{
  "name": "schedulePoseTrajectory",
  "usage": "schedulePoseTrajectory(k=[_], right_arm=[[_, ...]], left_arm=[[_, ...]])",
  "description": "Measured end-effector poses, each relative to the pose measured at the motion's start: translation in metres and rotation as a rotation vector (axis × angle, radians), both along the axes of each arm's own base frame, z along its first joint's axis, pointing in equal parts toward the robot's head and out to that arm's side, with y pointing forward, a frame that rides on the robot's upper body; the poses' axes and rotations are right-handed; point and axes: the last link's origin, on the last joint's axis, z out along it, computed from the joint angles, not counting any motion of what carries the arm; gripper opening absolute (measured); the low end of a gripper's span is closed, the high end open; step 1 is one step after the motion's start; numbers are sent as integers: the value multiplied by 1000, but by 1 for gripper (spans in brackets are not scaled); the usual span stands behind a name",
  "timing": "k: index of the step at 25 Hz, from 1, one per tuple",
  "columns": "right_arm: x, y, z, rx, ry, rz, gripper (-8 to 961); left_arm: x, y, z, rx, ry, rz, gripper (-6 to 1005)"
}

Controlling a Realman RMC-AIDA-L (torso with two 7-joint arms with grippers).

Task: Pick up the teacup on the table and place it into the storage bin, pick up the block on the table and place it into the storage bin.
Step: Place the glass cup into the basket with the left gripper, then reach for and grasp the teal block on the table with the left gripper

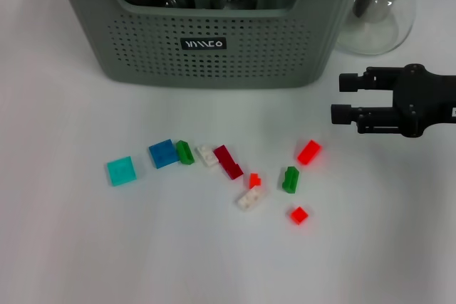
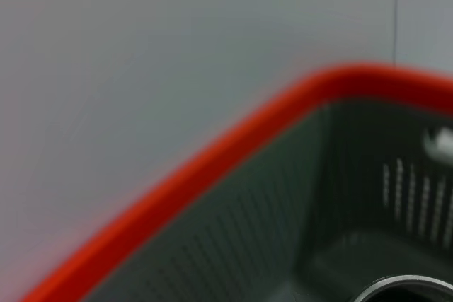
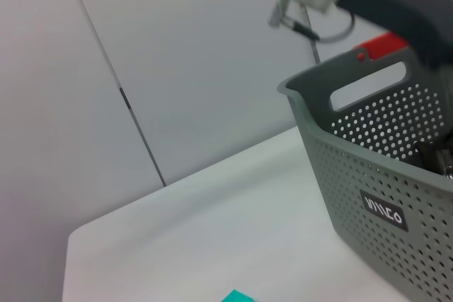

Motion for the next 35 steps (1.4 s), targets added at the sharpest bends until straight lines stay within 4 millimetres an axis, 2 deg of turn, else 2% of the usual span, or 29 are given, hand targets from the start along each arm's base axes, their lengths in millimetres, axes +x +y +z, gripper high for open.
schedulePoseTrajectory(k=[4, 8, 14, 16, 19, 20, 21, 25, 27, 28, 30, 32, 33, 34, 35], right_arm=[[1, -1, 0, 0, 0, -3, 727], [3, -2, 0, 0, -1, -9, 727], [6, -3, 1, 2, -4, -15, 727], [7, -3, 1, 0, -4, -17, 727], [7, -3, 1, 1, -5, -16, 727], [8, -3, 2, 3, -6, -15, 726], [8, -3, 2, 6, -5, -15, 726], [8, -2, 3, 14, -2, -18, 726], [8, -2, 3, 14, -1, -16, 726], [8, -2, 3, 14, -1, -16, 726], [9, -3, 3, 14, -1, -19, 726], [10, -4, 3, 15, -1, -24, 726], [11, -5, 3, 14, 0, -27, 726], [11, -5, 3, 14, 0, -27, 726], [12, -6, 4, 15, 0, -29, 726]], left_arm=[[-2, -3, -23, -21, 66, -34, 45], [-17, -3, -31, -37, 81, 3, 45], [-18, -5, -34, -46, 70, 18, 152], [-17, -5, -32, -42, 60, 19, 244], [-6, -8, -2, 39, -98, 11, 381], [-4, -11, 15, 75, -172, -8, 394], [-3, -15, 24, 89, -218, -22, 407], [-7, -46, 75, 81, -501, -120, 458], [-20, -66, 95, 25, -619, -171, 455], [-34, -83, 109, -20, -707, -232, 454], [-46, -97, 115, -60, -770, -275, 452], [-67, -116, 124, -86, -852, -328, 449], [-89, -135, 128, -104, -881, -366, 448], [-89, -135, 128, -104, -881, -366, 447], [-99, -144, 127, -117, -878, -375, 447]])
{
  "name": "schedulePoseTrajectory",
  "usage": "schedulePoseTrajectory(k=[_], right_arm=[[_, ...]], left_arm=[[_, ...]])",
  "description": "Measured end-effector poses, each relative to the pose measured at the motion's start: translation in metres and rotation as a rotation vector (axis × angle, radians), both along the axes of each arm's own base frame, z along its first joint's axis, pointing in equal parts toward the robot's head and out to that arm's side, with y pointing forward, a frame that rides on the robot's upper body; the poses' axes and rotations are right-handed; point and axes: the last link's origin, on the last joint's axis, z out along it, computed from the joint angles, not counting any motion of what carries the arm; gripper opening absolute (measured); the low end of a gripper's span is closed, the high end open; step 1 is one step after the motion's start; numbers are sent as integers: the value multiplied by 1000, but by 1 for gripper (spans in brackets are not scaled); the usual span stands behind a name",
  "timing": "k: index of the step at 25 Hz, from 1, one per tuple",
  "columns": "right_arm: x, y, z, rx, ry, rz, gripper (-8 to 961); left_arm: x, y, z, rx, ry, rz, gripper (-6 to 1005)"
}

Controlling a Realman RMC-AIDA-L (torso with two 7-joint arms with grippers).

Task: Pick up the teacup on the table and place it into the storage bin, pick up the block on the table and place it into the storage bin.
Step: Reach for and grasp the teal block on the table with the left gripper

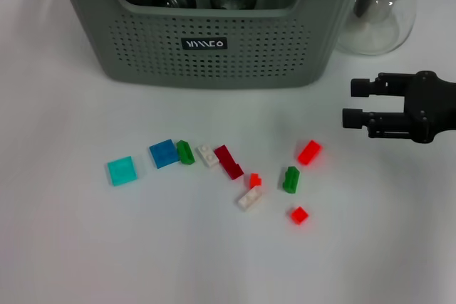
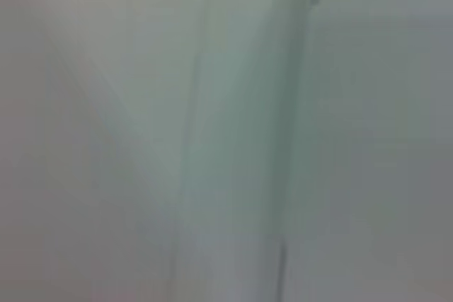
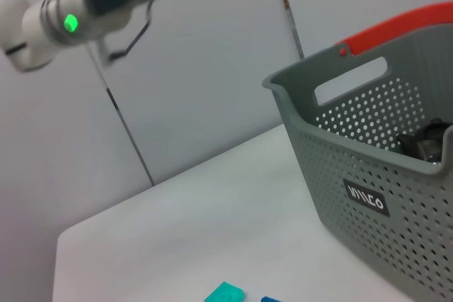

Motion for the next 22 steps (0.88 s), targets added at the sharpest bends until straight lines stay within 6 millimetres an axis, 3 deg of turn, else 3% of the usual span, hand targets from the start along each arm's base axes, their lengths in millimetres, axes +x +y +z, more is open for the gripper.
schedulePoseTrajectory(k=[7, 10, 15, 22], right_arm=[[3, -1, 2, 15, 9, -14, 726], [3, -1, 2, 25, 15, -13, 726], [4, 0, 4, 71, 38, 3, 726], [1, 2, 1, 90, 68, 16, 727]], left_arm=[[-69, -56, -35, -39, 122, -35, 447], [-88, -70, -50, -82, 198, -27, 448], [-109, -84, -69, -161, 281, -9, 451], [-135, -99, -94, -94, 321, -29, 454]])
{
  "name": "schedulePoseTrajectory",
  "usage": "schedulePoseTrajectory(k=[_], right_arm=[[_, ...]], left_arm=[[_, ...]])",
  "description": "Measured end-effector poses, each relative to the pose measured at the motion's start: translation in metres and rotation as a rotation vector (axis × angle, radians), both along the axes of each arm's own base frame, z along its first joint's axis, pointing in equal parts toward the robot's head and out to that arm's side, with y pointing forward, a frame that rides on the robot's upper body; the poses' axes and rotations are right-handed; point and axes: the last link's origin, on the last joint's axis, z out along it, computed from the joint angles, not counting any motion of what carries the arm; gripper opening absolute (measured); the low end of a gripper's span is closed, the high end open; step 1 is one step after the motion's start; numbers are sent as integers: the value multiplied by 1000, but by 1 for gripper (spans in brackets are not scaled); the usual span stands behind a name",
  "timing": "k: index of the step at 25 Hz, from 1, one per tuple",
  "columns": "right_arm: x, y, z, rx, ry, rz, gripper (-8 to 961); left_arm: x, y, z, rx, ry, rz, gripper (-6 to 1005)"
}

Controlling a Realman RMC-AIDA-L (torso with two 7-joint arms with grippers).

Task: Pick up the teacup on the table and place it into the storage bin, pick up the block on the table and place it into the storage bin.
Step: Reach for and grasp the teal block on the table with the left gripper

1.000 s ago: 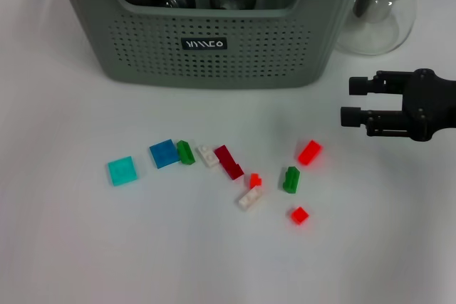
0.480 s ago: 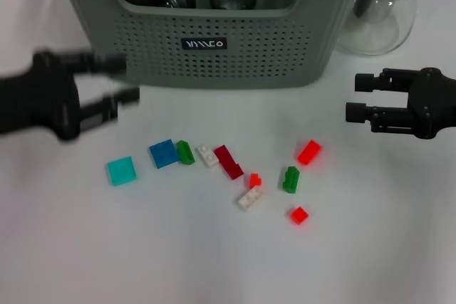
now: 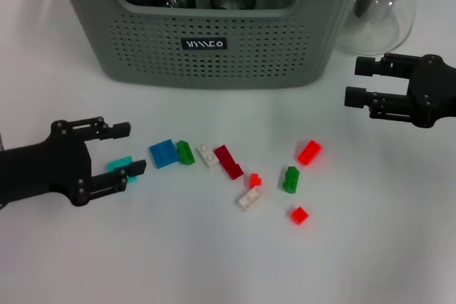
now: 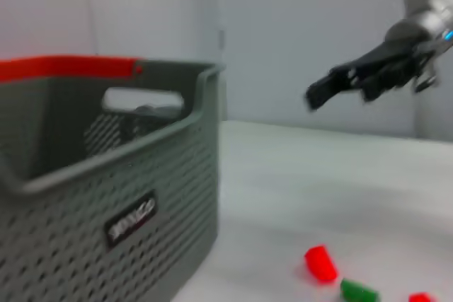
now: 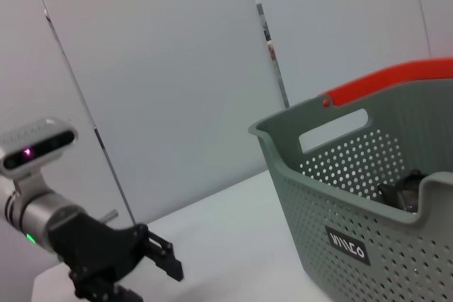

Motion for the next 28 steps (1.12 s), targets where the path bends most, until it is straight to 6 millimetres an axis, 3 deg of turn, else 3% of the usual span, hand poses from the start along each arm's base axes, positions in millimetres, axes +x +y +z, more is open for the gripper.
schedulePoseTrajectory(k=[3, 6, 11, 28], right_arm=[[-1, 1, 0, -1, 1, 3, 727], [-1, 1, -1, -2, 2, 4, 726], [-2, 0, -3, -8, 5, 4, 727], [-2, -1, -5, -19, 8, -2, 727]], left_arm=[[-12, -2, -7, 27, 40, 31, 456], [-21, -4, -13, 30, 75, 58, 637], [-32, -4, -23, 63, 133, 56, 846], [-45, 0, -40, 84, 174, 142, 832]])
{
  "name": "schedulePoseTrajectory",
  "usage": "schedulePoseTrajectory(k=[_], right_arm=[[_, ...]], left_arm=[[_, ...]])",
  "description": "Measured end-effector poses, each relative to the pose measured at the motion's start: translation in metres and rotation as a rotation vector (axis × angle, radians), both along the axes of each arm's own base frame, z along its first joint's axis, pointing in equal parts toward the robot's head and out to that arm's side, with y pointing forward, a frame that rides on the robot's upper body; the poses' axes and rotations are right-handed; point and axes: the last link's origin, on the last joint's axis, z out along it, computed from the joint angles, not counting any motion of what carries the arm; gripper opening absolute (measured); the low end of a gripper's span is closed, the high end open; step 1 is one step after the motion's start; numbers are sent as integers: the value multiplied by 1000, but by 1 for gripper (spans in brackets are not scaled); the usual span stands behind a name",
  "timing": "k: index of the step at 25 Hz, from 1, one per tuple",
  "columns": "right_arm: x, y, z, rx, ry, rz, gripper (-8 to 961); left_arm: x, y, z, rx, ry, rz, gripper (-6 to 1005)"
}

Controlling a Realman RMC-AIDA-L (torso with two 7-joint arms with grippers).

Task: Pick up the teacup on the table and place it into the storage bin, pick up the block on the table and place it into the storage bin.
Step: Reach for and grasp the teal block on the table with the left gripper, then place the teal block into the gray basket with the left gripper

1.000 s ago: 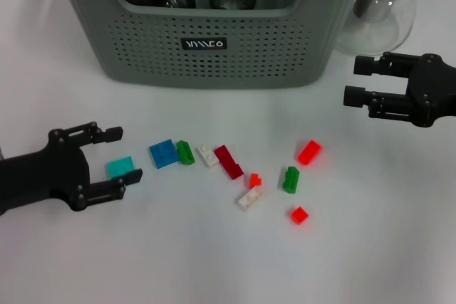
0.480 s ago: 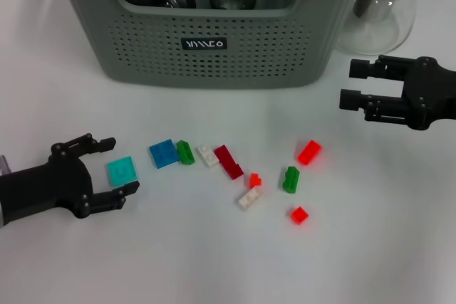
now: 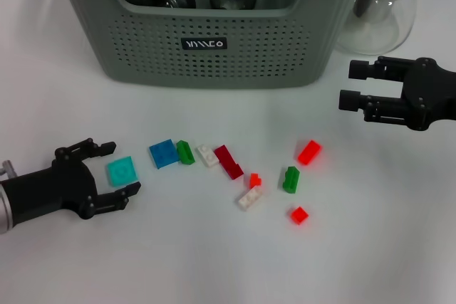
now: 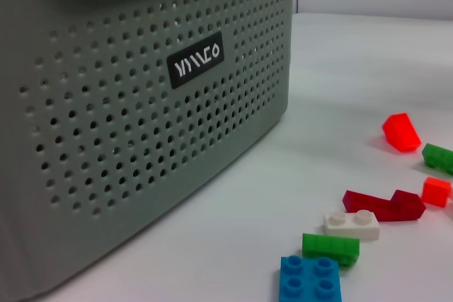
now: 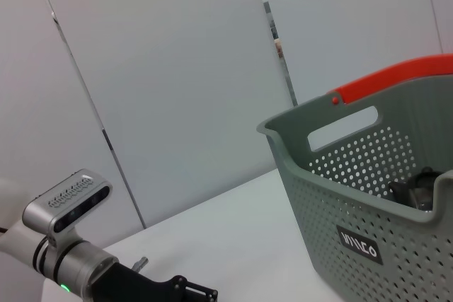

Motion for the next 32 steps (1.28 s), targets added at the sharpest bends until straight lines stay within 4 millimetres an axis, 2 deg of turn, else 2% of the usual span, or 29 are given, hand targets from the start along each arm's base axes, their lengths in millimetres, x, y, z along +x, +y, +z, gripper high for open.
schedulePoseTrajectory(k=[10, 13, 18, 23, 29, 32], right_arm=[[0, 0, 0, -3, -3, 1, 727], [0, 0, 0, -3, -3, 1, 726], [0, 0, 0, -4, -2, 1, 726], [0, 0, 0, -4, -1, 2, 726], [0, 0, 0, -3, 2, 1, 726], [0, 0, 0, -3, 2, 1, 726]], left_arm=[[-3, 0, -2, 7, 6, 19, 824], [-3, 0, -4, 7, 9, 25, 625], [-4, 1, -6, 7, 10, 32, 530], [-5, 1, -3, 17, 5, 40, 522], [-4, -1, 3, 19, -6, 32, 404], [2, -2, 13, 5, -53, 33, 404]])
